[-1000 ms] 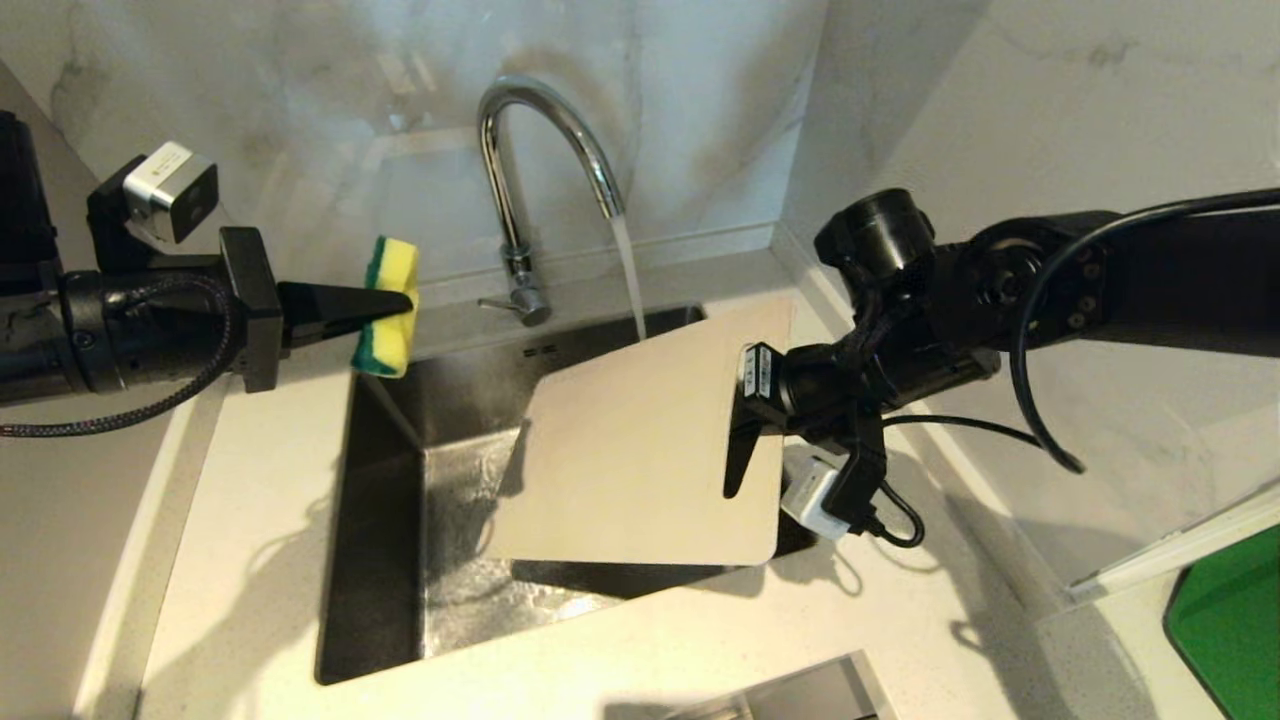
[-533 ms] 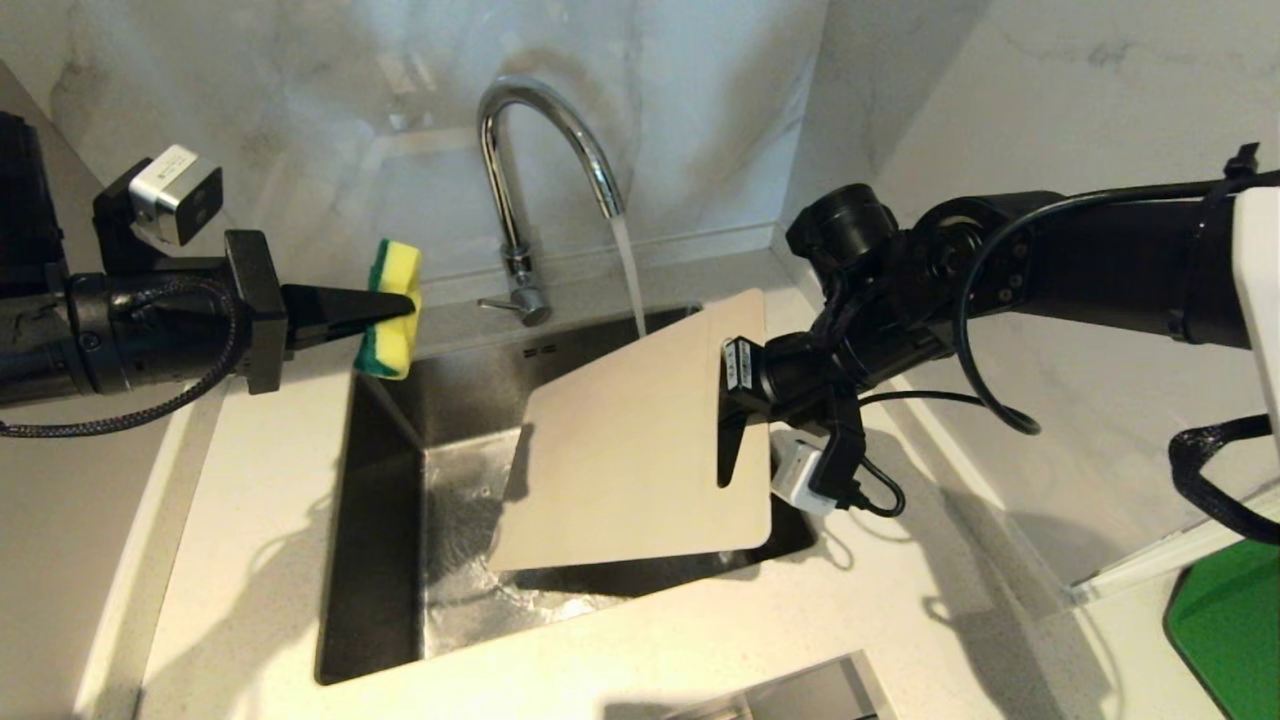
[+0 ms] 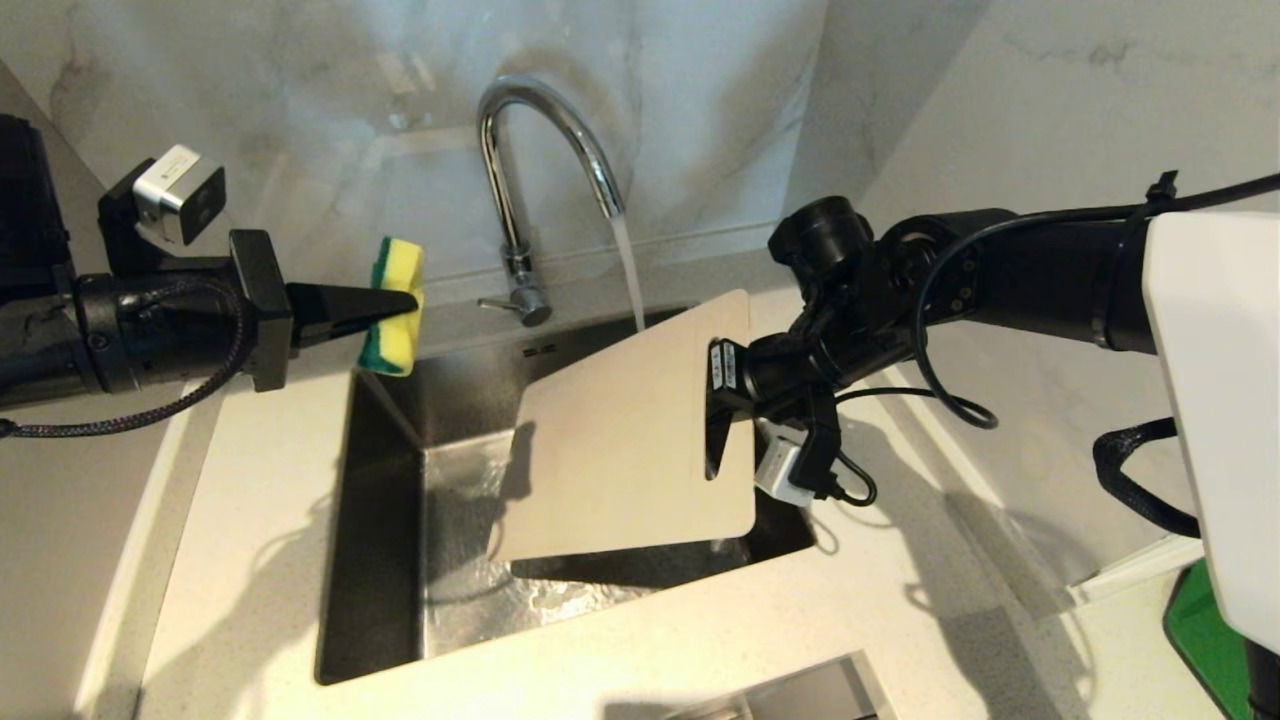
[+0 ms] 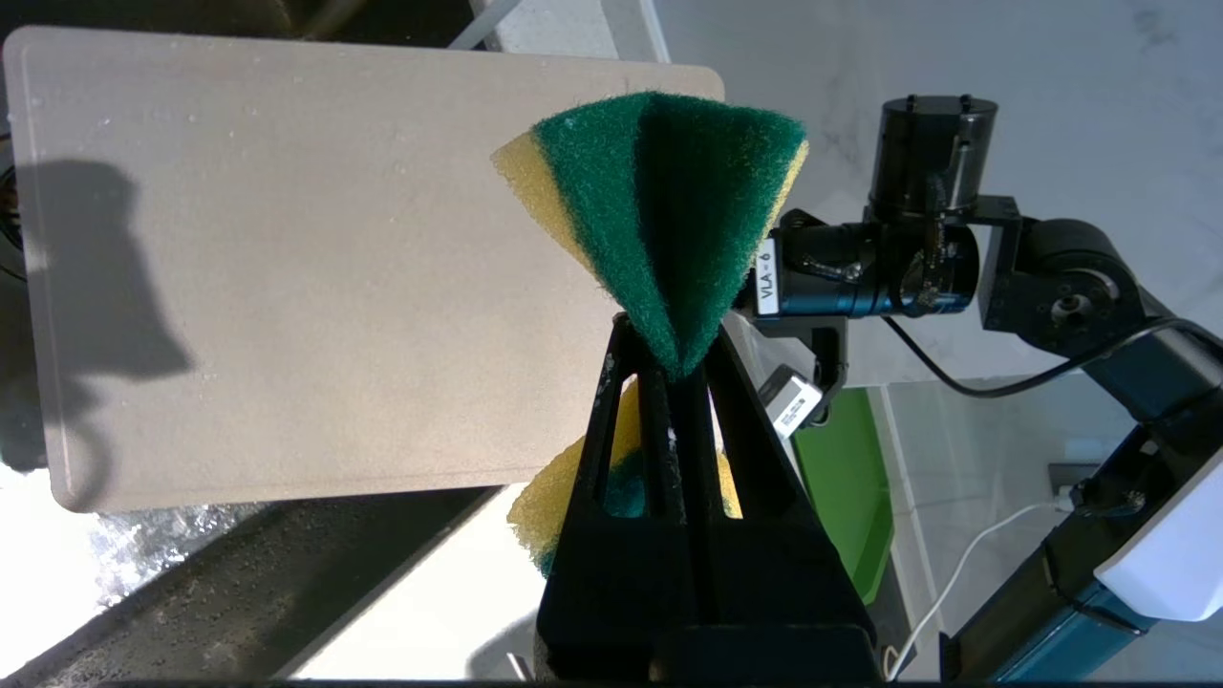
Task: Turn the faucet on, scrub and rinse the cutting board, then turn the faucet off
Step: Scrub the cutting board underwater
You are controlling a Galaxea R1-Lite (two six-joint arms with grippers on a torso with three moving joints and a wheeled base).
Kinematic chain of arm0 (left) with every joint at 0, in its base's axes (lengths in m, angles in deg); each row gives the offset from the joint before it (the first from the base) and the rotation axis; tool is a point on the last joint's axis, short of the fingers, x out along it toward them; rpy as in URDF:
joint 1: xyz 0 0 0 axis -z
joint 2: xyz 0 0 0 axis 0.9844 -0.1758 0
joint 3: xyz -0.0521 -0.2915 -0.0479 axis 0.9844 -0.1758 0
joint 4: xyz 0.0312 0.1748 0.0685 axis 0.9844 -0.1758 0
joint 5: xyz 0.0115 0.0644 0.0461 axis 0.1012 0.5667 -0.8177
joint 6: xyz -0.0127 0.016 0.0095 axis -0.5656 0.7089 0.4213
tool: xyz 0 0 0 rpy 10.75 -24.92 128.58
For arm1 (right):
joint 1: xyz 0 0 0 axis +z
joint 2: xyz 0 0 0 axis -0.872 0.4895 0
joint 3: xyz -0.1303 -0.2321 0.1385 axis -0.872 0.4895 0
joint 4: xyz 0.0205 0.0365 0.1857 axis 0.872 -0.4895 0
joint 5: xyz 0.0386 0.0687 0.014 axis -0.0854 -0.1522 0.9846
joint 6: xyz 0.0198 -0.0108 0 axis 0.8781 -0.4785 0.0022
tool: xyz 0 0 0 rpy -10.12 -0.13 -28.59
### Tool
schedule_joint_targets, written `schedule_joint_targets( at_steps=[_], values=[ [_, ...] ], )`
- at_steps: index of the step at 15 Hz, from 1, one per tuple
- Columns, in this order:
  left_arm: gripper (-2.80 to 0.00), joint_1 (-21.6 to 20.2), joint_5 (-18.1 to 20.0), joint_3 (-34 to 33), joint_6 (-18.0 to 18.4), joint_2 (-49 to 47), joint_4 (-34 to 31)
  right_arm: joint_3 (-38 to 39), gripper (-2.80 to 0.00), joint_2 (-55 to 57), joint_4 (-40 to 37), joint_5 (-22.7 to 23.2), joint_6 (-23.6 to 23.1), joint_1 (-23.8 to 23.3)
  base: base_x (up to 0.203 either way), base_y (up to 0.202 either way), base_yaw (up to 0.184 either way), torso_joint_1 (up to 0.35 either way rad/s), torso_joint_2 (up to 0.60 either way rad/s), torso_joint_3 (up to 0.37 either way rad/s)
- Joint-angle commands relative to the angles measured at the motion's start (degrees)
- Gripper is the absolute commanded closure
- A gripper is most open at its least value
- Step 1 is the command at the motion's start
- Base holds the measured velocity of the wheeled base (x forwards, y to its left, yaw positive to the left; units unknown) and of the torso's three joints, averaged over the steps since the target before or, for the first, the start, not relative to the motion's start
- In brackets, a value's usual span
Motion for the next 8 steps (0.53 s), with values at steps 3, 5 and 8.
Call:
schedule_joint_targets(
  at_steps=[3,5,8],
  values=[
    [0.00,0.01,0.15,-0.07,-0.24,-0.16,0.08,-0.08,0.00,0.52,2.22,0.27,-1.32,-0.05,0.000,0.000,0.000,0.000,0.00,0.000],
    [0.00,0.01,0.15,-0.07,-0.24,-0.16,0.16,-0.08,0.00,0.74,4.52,0.42,-1.52,-0.06,0.000,0.000,0.000,0.000,0.00,0.000],
    [0.00,0.01,0.13,-0.07,-0.24,-0.16,0.43,-0.08,0.00,1.56,6.14,0.62,-1.52,-0.15,0.000,0.000,0.000,0.000,0.00,0.000]
  ],
)
